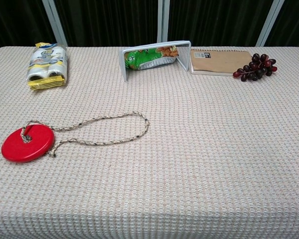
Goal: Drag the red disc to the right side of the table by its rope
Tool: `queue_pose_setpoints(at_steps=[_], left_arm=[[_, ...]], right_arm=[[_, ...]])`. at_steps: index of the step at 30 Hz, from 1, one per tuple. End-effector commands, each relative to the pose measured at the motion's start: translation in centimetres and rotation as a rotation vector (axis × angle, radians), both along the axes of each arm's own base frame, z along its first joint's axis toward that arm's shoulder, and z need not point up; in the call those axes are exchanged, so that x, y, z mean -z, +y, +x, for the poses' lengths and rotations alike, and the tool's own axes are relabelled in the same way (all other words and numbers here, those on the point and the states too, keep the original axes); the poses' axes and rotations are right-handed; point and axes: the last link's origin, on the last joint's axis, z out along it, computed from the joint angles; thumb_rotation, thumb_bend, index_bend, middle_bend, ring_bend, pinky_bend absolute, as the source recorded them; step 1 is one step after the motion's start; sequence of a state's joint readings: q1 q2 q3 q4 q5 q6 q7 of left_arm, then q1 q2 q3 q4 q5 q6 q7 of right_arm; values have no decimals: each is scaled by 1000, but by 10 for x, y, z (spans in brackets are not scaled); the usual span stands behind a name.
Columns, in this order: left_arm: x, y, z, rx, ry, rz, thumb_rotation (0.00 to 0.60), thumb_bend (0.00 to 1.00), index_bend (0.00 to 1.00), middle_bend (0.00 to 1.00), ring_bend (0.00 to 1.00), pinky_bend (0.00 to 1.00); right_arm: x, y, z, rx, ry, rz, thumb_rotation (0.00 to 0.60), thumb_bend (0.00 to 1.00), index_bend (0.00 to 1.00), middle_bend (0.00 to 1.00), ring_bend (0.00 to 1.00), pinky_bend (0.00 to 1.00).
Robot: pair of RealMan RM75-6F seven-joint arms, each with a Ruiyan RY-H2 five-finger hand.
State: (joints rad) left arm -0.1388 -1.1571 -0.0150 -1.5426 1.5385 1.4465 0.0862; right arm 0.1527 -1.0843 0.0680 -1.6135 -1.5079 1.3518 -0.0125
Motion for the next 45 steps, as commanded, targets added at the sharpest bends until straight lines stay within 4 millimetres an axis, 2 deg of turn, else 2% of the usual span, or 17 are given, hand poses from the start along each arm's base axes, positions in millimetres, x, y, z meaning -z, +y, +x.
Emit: queue_pose_setpoints(at_steps=[1, 5, 7, 15, 19, 24, 32, 38, 45], left_arm=[[-1, 0, 0, 0, -2, 7, 600, 209, 176, 210, 143, 187], [-2, 0, 1, 12, -3, 15, 600, 209, 177, 212, 144, 187], [-3, -1, 1, 13, -1, 19, 600, 209, 179, 215, 144, 187], [-5, -1, 2, 30, -10, 35, 600, 209, 191, 225, 143, 187], [-10, -3, 0, 25, -11, 48, 600, 209, 192, 226, 143, 188], [-14, -6, -3, 1, -8, 50, 600, 209, 213, 229, 144, 189], [-19, -7, -10, -24, -14, 68, 600, 209, 245, 229, 143, 189], [-22, -8, -13, -25, -15, 73, 600, 209, 248, 229, 143, 189], [-23, -8, -16, -31, -21, 82, 600, 209, 248, 229, 143, 189]], right_arm=[[0, -22, 27, -88, 22, 44, 600, 179, 0, 135, 0, 0], [11, -45, 61, -200, 35, 116, 600, 179, 0, 143, 0, 0], [23, -56, 80, -251, 29, 186, 600, 180, 0, 145, 0, 0], [91, -85, 161, -393, -65, 465, 600, 191, 0, 130, 0, 0], [131, -100, 187, -437, -29, 557, 600, 201, 0, 132, 0, 0], [178, -119, 206, -449, 18, 659, 600, 257, 0, 118, 0, 0], [223, -128, 231, -463, -45, 740, 600, 308, 0, 127, 0, 0], [237, -124, 237, -495, -40, 770, 600, 319, 0, 170, 0, 0], [242, -120, 232, -517, -5, 784, 600, 343, 0, 224, 0, 0]])
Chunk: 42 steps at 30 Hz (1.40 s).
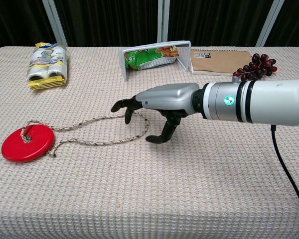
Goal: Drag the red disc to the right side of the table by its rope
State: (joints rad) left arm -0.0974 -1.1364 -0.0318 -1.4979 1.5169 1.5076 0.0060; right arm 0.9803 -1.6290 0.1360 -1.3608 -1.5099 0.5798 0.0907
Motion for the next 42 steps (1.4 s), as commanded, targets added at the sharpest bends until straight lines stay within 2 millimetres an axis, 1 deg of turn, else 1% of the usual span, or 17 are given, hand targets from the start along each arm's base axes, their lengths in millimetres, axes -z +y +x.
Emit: queue_pose_setpoints(at_steps=[1, 6, 17, 25, 30, 33, 37, 42], left_arm=[[1, 0, -1, -1, 2, -2, 600, 209, 248, 229, 144, 189], [1, -1, -2, -7, 3, -1, 600, 209, 248, 230, 144, 189], [4, -1, -3, -6, -1, -8, 600, 209, 251, 230, 144, 189], [7, -2, -5, -8, -3, -15, 600, 209, 257, 232, 144, 189], [8, -2, -6, -10, -2, -20, 600, 209, 257, 233, 143, 189], [8, -3, -6, -10, -4, -18, 600, 209, 257, 232, 143, 189], [8, -3, -7, -11, -4, -19, 600, 209, 257, 232, 144, 189], [8, -4, -9, -14, -7, -22, 600, 209, 257, 231, 143, 189]], right_arm=[[0, 2, -2, -15, 5, -7, 600, 343, 0, 230, 0, 0], [-2, 4, -8, -21, 8, -21, 600, 343, 0, 244, 0, 0], [-5, 2, -22, 5, 22, -38, 600, 343, 0, 313, 0, 0], [-8, 1, -23, 16, 11, -47, 600, 340, 0, 377, 0, 0], [-8, 1, -21, 51, 6, -19, 600, 343, 0, 441, 0, 0], [-8, 0, -21, 60, 14, -12, 600, 354, 0, 472, 0, 0], [-9, -2, -21, 65, 26, -17, 600, 391, 0, 502, 4, 0], [-12, -5, -22, 64, 39, -35, 600, 452, 0, 560, 64, 0]])
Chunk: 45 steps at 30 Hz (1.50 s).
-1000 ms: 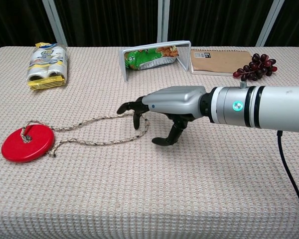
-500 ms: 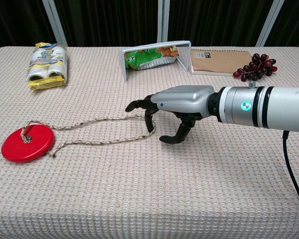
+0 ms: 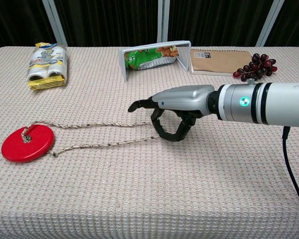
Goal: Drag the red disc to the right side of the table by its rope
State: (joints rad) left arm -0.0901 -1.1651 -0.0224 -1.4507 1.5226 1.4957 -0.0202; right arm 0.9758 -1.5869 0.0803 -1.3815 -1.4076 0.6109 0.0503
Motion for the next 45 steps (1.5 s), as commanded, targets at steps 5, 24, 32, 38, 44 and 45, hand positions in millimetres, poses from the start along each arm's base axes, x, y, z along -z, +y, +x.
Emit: queue_pose_setpoints(at_steps=[5, 24, 32, 38, 44, 45], left_arm=[[0, 0, -1, 2, -6, -8, 600, 209, 257, 228, 143, 189], [-1, 0, -2, 6, -19, -8, 600, 211, 261, 218, 143, 190], [-1, 0, -2, 5, -22, -6, 600, 213, 275, 216, 143, 203], [-2, -1, -3, 5, -22, -4, 600, 215, 278, 215, 143, 203], [-2, -1, -4, 1, -24, -5, 600, 215, 279, 215, 143, 203], [-1, -1, -4, 1, -24, -6, 600, 215, 278, 215, 143, 203]], right_arm=[[-5, -1, 2, 18, -10, -8, 600, 469, 0, 583, 102, 0], [-24, -8, 17, 107, -177, -43, 600, 897, 708, 785, 574, 786], [-30, -8, 17, 173, -222, -23, 600, 1000, 874, 807, 706, 927], [-38, -11, 19, 272, -293, 8, 600, 1000, 987, 807, 740, 957], [-65, -15, 2, 369, -348, -10, 600, 1000, 1000, 808, 750, 963], [-70, -15, -2, 383, -353, -14, 600, 1000, 1000, 808, 750, 964]])
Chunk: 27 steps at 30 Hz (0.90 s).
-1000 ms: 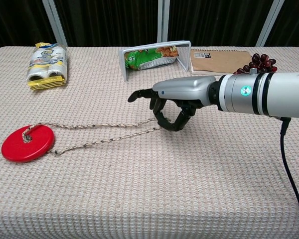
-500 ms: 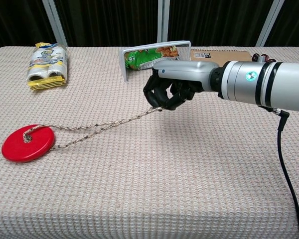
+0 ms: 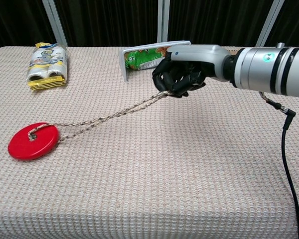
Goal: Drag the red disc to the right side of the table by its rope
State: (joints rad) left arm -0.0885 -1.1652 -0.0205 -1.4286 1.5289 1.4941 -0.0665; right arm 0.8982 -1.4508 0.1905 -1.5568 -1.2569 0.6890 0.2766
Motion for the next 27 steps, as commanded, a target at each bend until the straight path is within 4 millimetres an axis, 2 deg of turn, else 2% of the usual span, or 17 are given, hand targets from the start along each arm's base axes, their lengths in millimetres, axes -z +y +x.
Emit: queue_pose_setpoints(at_steps=[1, 8, 14, 18, 24, 27], left_arm=[[0, 0, 0, 0, 1, -1, 600, 215, 278, 215, 143, 203], [3, 1, 1, 1, 3, -11, 600, 215, 279, 215, 144, 203], [5, 3, 2, 0, 7, -20, 600, 215, 279, 215, 144, 203], [10, 4, 3, -1, 11, -36, 600, 215, 278, 215, 143, 203], [13, 5, 5, -1, 19, -49, 600, 215, 278, 215, 143, 203], [14, 5, 7, -2, 23, -51, 600, 215, 279, 215, 144, 203]], right_arm=[[-19, -1, -14, 62, -28, -14, 600, 1000, 1000, 808, 750, 964], [-66, 4, -62, 152, -26, -81, 600, 1000, 1000, 809, 751, 964], [-114, 19, -124, 303, -75, -188, 600, 1000, 1000, 809, 751, 964], [-143, 37, -173, 419, -107, -266, 600, 1000, 1000, 809, 751, 964], [-178, 60, -237, 575, -153, -391, 600, 1000, 1000, 809, 751, 964], [-193, 66, -261, 637, -171, -445, 600, 1000, 1000, 809, 751, 964]])
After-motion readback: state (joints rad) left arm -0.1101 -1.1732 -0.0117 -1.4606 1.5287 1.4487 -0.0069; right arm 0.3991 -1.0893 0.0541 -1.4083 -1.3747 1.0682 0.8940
